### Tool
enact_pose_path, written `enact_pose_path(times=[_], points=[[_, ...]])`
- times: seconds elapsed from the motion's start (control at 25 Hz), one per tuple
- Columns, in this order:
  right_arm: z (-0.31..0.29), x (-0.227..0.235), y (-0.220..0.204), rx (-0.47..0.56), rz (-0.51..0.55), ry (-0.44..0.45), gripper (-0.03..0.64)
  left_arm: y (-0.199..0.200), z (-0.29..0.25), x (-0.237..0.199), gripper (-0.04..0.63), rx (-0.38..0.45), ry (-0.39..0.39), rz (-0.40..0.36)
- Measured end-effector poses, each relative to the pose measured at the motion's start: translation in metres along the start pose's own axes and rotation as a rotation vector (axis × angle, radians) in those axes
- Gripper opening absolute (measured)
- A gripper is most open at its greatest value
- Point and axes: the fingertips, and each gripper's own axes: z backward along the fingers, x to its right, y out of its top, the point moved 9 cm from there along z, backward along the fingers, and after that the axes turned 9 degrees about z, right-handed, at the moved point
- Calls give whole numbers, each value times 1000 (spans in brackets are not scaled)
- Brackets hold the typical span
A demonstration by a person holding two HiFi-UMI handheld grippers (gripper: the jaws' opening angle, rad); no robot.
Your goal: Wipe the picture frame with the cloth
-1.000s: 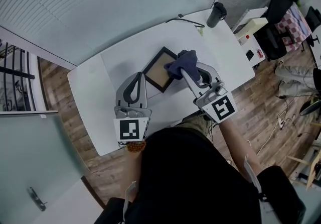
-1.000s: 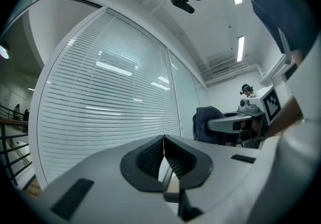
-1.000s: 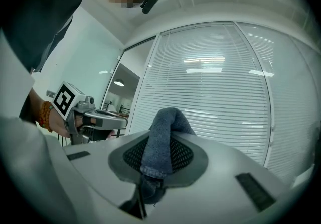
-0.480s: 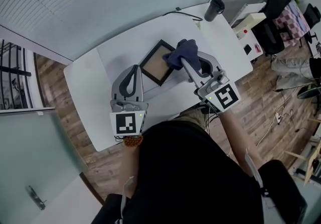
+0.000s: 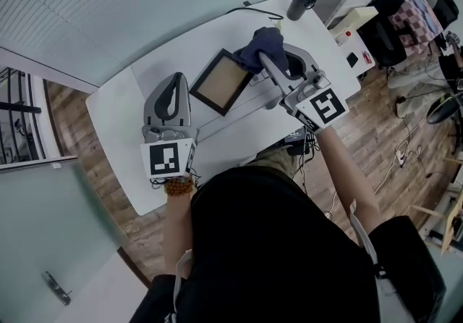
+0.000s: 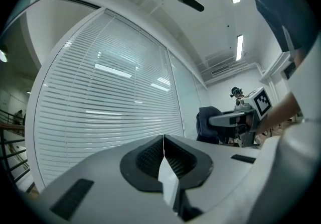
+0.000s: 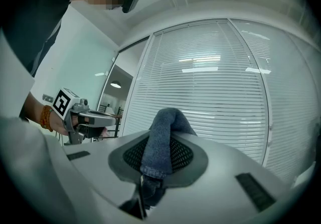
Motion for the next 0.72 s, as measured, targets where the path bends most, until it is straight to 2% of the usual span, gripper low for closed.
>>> enact_pose_path(times=[0.32, 0.72], points=[[-9, 30, -3, 13, -29, -9, 40, -15, -17, -23, 8, -52, 27, 27], [-1, 29, -13, -9, -38, 16, 40, -25, -23, -11, 8, -79, 4, 36]])
